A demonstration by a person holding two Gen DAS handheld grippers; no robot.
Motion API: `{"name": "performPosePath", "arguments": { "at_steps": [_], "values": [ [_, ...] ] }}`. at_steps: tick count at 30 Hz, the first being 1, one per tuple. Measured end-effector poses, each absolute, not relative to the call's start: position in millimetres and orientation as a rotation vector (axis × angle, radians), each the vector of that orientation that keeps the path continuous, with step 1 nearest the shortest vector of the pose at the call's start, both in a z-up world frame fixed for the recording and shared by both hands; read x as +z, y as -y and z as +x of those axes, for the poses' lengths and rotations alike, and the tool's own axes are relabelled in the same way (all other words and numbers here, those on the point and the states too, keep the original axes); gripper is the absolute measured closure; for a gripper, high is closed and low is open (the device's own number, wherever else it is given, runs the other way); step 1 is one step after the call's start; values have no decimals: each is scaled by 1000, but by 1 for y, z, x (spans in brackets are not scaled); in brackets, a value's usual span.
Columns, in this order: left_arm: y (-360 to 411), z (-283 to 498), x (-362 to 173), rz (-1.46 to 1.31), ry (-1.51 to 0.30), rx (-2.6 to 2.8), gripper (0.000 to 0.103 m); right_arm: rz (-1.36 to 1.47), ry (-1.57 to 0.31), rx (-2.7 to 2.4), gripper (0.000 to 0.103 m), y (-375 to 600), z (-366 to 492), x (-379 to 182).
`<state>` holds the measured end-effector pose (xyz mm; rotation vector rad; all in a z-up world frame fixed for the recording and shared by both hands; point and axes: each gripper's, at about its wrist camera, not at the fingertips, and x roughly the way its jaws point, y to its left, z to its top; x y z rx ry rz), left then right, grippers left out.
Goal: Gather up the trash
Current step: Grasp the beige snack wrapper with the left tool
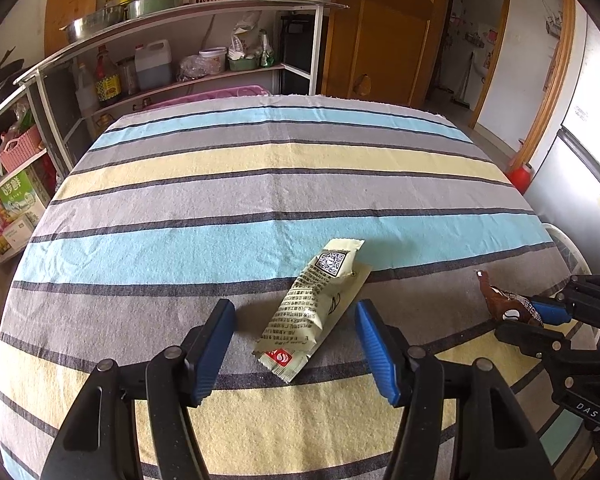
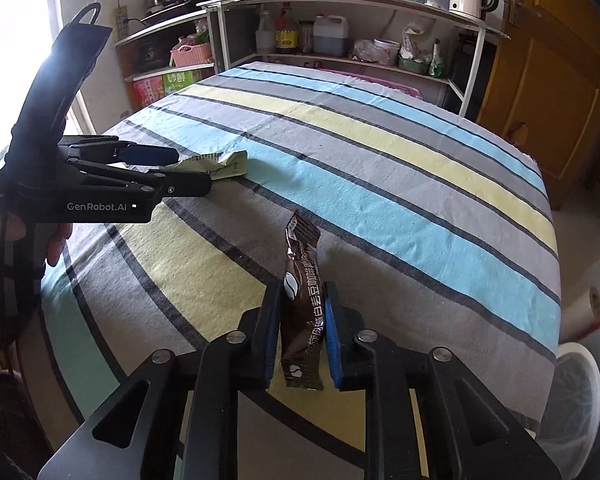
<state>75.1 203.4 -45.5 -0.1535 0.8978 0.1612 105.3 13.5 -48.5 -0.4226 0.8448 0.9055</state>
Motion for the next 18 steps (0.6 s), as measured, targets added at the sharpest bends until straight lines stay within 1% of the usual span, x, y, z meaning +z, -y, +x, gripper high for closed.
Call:
{"name": "performPosePath", "arguments": {
  "at_steps": [2,4,6,7,8,9,11,18],
  "values": [
    [-204,75,-45,-153,-896,165,42,-433,-836,895,84,-15,102,-48],
    [-204,75,-45,-151,-894,165,48,-430,-837,894,85,-14,100,-48],
    [-202,75,-45,-141,-895,169,61,-419,-842,892,85,-14,100,-48],
    [-202,75,-45,-137,-896,167,62,-413,-846,897,85,-14,100,-48],
    [-201,75,-45,-135,-896,165,66,-411,-847,897,85,-14,99,-48],
    [-201,75,-45,-133,-895,166,73,-412,-846,892,85,-14,98,-48],
    [-201,74,-44,-130,-896,161,76,-399,-850,893,85,-14,98,-47],
    [-201,71,-43,-138,-892,158,77,-363,-851,886,85,-14,99,-45]
  ]
}}
